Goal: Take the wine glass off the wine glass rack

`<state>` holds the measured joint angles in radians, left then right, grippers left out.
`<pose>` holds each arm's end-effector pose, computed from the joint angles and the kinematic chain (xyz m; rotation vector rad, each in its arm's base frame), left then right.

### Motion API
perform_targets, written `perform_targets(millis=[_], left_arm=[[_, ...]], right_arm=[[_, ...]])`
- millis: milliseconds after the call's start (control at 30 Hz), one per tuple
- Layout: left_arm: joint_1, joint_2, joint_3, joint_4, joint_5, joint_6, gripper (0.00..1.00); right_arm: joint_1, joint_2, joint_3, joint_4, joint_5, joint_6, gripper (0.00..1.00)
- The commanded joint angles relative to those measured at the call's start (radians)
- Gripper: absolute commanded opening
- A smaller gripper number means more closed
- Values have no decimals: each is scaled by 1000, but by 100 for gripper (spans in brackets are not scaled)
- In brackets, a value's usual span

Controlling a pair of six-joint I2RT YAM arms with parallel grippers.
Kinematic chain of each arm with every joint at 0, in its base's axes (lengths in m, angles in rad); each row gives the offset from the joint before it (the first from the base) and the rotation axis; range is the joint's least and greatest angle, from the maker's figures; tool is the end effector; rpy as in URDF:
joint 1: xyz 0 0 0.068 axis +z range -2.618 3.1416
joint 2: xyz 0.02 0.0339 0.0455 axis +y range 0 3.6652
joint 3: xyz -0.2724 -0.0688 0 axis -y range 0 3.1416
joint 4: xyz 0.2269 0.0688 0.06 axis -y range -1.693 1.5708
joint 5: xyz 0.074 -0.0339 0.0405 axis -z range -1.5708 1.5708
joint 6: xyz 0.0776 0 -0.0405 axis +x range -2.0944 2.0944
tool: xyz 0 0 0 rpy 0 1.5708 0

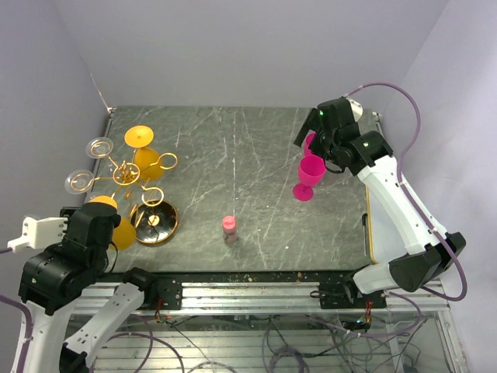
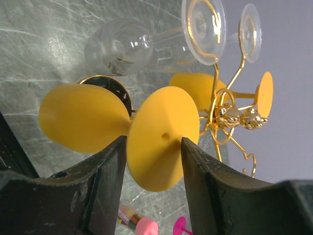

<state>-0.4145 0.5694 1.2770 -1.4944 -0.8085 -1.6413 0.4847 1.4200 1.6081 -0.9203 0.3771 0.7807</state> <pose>0.0355 0.0457 0.3631 -1.4847 1.4757 -0.2740 0.2783 0.1142 0.3865 0.5199 2.1923 0.2463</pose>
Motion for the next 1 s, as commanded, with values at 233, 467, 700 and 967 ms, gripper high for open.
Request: perform_targets(millis=[233,467,700,967], left_arm=[[-6,-95,-78,-3,-114,-24,47],[-17,-108,-70,-1,-122,-30,38],[-27,-92,-50,-1,-120,-47,22],[-37,-71,0,-1,-112,-67,8]], right_arm=[[3,-13,-7,3,19,8,100],[3,-9,-8,-4,15,11,100],[2,-21,-17,-2,27,14,100],[3,-30,-27,-1,37,18,100]])
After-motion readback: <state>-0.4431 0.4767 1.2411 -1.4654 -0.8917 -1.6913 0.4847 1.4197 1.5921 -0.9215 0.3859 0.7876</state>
